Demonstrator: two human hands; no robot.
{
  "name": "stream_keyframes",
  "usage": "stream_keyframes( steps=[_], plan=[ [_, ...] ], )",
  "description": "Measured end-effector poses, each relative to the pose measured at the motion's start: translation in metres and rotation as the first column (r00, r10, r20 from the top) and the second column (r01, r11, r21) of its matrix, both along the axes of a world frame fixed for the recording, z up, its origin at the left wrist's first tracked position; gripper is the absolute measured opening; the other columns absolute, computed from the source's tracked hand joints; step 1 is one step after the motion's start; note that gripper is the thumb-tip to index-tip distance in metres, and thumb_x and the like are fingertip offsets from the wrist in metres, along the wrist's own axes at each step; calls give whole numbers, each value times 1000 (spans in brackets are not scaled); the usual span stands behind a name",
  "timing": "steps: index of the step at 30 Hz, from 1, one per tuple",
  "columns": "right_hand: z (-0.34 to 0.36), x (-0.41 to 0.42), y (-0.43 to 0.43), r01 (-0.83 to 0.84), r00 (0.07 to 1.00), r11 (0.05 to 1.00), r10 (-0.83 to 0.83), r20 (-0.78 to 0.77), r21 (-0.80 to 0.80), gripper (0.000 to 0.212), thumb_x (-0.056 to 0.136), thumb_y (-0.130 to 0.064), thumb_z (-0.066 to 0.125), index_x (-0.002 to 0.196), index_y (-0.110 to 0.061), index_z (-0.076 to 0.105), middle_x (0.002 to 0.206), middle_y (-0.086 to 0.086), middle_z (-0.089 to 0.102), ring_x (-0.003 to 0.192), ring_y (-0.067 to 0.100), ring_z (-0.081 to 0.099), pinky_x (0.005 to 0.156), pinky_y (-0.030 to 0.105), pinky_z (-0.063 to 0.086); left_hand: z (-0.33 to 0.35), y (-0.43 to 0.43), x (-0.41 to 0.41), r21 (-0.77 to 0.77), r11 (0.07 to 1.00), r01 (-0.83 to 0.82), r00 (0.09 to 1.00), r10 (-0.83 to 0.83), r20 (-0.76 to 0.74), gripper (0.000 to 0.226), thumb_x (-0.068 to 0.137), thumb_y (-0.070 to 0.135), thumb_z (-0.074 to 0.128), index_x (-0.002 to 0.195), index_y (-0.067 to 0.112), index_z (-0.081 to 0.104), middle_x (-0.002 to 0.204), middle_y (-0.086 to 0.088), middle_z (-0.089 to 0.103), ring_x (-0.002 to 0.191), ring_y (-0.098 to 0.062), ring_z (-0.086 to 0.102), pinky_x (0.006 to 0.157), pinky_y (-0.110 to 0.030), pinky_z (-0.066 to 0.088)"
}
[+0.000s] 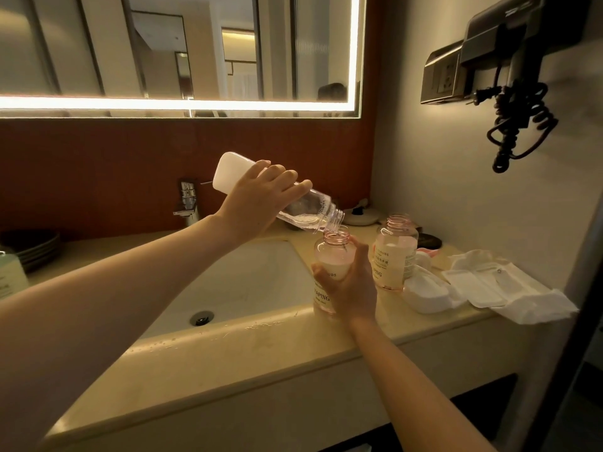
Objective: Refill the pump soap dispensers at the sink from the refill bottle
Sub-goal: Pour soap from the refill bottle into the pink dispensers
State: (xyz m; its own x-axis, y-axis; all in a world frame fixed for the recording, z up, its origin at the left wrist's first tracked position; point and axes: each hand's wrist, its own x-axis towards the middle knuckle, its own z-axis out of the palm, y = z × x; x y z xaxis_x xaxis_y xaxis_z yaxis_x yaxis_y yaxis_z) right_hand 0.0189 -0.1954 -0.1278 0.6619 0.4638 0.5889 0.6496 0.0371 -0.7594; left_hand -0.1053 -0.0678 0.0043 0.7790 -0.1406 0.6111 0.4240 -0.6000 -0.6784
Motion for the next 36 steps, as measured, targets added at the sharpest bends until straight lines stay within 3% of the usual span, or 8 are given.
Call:
stream_keyframes(
  steps=[7,20,24,27,30,33,36],
  plan=[
    [0,0,1,6,1000,1000,-6,-4,-4,70,73,-41,71,129,-22,34,125,4,52,111,24,51,72,28,40,2,-1,2,76,997,-33,999,34,-10,71,62,9,81,120,18,41,114,-10,62,104,-31,59,95,-47,44],
    [-1,1,1,15,1000,1000,-15,19,-6,71,73,-40,72,130,-20,34,126,5,51,113,25,50,74,30,43,-5,-2,6,191,980,-59,996,45,74,72,61,15,82,120,20,40,117,-7,61,108,-28,58,103,-47,37],
    [-1,2,2,12,1000,1000,-12,20,-13,72,73,-43,71,130,-22,33,127,4,51,113,24,51,73,28,40,-15,0,6,83,995,-48,988,35,149,69,63,8,78,120,20,42,116,-6,59,106,-28,56,101,-46,38],
    [-1,7,1,9,1000,999,-8,24,-37,74,73,-46,70,132,-24,30,129,4,49,114,23,50,75,32,45,-26,1,4,-142,990,20,984,6,180,68,64,4,75,122,19,44,114,-6,58,103,-28,55,96,-45,40],
    [1,14,0,24,1000,996,-23,14,-80,76,73,-48,69,132,-25,27,131,5,48,116,25,49,80,37,48,-40,-5,2,-517,848,115,976,1,219,67,69,16,77,128,18,45,119,-4,57,107,-25,53,93,-37,37],
    [5,27,-1,1,1000,993,-1,2,-119,77,73,-49,69,131,-26,24,134,6,46,119,26,48,82,40,48,-57,-13,3,-774,558,299,923,36,383,71,67,21,80,128,14,44,116,-3,57,104,-24,54,84,-31,39],
    [10,37,-2,-26,1000,979,25,-3,-203,79,75,-53,65,134,-25,20,140,7,41,124,28,45,84,40,46,-68,-24,8,-842,204,500,847,87,525,76,62,22,85,125,15,42,107,1,54,98,-19,55,79,-30,45]
  ],
)
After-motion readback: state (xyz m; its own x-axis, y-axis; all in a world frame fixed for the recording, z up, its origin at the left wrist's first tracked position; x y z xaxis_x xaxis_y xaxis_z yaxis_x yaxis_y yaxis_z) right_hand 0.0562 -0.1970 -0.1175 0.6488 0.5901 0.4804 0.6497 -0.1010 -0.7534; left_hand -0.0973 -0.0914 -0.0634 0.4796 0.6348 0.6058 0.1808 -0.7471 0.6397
